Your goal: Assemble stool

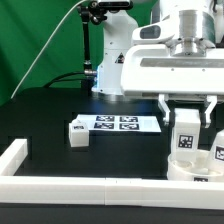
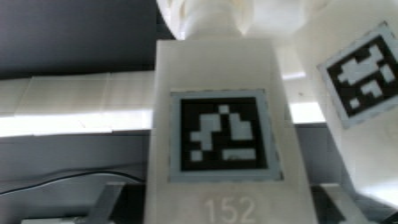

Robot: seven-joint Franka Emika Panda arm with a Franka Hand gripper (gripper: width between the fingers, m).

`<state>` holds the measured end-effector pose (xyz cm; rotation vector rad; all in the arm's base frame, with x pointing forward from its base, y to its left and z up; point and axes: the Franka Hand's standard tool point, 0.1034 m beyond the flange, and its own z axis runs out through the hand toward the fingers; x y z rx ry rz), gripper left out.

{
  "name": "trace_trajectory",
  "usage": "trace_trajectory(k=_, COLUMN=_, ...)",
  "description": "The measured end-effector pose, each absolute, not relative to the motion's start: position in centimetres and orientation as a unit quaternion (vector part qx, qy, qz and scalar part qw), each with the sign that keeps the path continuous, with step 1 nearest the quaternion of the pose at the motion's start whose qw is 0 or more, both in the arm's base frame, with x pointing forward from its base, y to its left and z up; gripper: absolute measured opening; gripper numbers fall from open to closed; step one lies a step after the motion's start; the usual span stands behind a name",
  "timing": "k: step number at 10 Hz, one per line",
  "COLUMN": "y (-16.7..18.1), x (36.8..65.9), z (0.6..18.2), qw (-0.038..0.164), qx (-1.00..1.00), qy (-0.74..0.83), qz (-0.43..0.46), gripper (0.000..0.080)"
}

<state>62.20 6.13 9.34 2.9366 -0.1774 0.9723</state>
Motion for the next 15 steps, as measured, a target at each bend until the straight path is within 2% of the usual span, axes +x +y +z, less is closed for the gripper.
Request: trace_trajectory(k=15, y=6.42, x=61.45, z=9.07, qw=0.017, qx=0.945, qy=-0.085, qz=0.314, gripper=0.0338)
